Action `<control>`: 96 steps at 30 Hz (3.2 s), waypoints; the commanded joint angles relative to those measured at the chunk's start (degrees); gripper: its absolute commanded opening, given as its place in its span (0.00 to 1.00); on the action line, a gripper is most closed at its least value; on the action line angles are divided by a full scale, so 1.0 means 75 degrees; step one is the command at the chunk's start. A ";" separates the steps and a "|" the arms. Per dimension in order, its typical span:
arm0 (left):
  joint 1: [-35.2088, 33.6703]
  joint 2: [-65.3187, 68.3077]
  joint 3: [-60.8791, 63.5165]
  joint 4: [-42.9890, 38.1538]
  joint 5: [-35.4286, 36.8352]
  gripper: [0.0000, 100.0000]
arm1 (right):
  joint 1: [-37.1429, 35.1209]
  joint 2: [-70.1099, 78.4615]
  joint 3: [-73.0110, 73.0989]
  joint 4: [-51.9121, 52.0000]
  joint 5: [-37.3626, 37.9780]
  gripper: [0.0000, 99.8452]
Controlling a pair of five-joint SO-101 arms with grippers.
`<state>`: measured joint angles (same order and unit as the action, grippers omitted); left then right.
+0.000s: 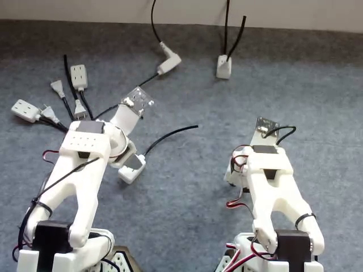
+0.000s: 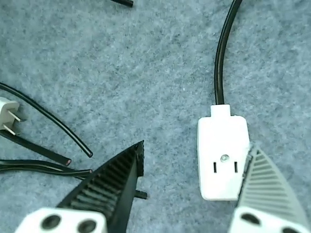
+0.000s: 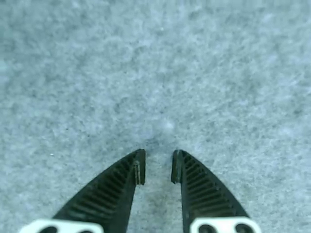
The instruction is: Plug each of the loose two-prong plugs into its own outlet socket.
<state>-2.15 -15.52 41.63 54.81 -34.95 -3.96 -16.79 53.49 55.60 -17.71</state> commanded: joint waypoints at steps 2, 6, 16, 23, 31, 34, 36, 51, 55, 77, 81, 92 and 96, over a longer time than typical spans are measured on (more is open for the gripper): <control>-0.0076 -0.0275 0.0123 -0.0234 -0.0469 0.33 | 0.0088 -0.0018 0.0006 -0.0076 0.0082 0.10; -0.0100 -0.0358 0.0088 -0.0234 -0.0481 0.33 | 0.0088 -0.0018 0.0006 -0.0076 0.0082 0.10; -0.0299 -0.0287 0.0088 -0.0234 -0.1172 0.33 | 0.0088 -0.0018 0.0006 -0.0076 0.0082 0.10; -0.0170 -0.0275 0.0522 -0.0234 -0.1184 0.33 | 0.0088 -0.0018 0.0006 -0.0076 0.0082 0.10; 0.0721 -0.0322 0.1073 -0.0223 -0.1137 0.24 | 0.0088 -0.0018 0.0006 -0.0076 0.0082 0.10; 0.0944 -0.0299 0.1084 -0.0199 -0.1137 0.22 | 0.0088 -0.0018 0.0006 -0.0076 0.0082 0.10; 0.1061 -0.0287 0.1084 -0.0188 -0.1125 0.21 | 0.0088 -0.0018 0.0006 -0.0076 0.0082 0.10; 0.0944 -0.0334 0.0721 -0.0199 -0.1172 0.05 | 0.0088 -0.0018 0.0006 -0.0076 0.0082 0.10; 0.0674 -0.0275 0.0100 -0.0715 -0.1184 0.05 | 0.0088 -0.0018 0.0006 -0.0076 0.0082 0.10; 0.1401 -0.0358 0.1366 -0.0809 -0.1618 0.25 | 0.0088 -0.0018 0.0006 -0.0076 0.0094 0.10; 0.1459 -0.0393 0.1073 -0.0223 -0.1618 0.25 | 0.0088 -0.0018 0.0006 -0.0076 0.0094 0.10; 0.2221 -0.2632 0.0826 0.2544 -0.1606 0.24 | 0.0088 -0.0018 0.0006 -0.0076 0.0094 0.10; 0.3124 -0.3593 0.1776 0.2708 -0.1008 0.24 | 0.0088 -0.0018 0.0006 -0.0076 0.0094 0.10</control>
<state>16.92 -37.41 52.09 74.15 -45.14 -3.96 -16.79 53.49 55.60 -17.71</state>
